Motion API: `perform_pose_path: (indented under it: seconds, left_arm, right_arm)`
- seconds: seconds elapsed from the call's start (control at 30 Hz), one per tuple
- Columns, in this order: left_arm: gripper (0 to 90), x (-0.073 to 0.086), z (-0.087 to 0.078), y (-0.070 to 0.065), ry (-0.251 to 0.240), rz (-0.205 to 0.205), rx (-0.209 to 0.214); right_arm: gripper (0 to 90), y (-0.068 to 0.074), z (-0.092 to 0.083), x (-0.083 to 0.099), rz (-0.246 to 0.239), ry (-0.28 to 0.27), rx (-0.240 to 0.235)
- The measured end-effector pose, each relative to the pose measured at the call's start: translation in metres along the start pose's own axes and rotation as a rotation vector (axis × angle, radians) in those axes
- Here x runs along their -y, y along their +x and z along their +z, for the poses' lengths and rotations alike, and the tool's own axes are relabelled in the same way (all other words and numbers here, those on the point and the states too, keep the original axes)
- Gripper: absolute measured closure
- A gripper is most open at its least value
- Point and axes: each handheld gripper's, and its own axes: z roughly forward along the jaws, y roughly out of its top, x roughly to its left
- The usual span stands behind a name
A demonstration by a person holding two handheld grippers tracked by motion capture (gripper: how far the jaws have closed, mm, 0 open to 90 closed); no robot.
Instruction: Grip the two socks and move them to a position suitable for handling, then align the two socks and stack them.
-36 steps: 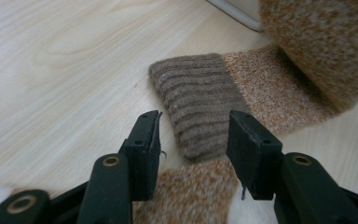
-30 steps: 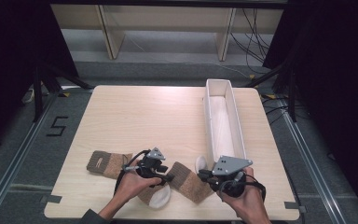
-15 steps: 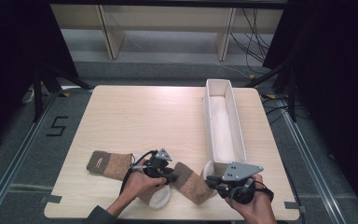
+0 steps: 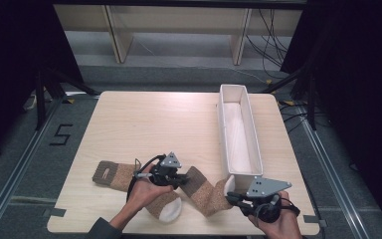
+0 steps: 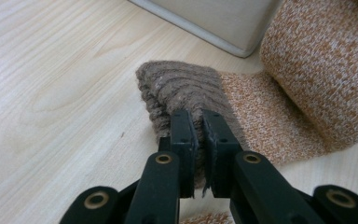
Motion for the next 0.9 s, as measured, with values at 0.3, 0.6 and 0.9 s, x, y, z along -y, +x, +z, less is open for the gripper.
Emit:
perform_pose_path:
  seconds: [0.3,0.6,0.9]
  left_arm:
    - [83.0,0.007,0.007,0.008,0.015,-0.026,0.004]
    - [82.9,0.004,0.003,0.012,-0.006,-0.032,0.004]
    - [83.2,-0.007,-0.017,0.015,-0.056,-0.021,-0.022]
  right_arm:
    - [84.2,-0.001,0.0,0.005,0.003,0.007,-0.002]
    - [84.1,-0.002,0.001,0.01,0.02,0.019,-0.007]
    - [84.5,0.001,-0.005,0.009,0.017,-0.011,-0.005]
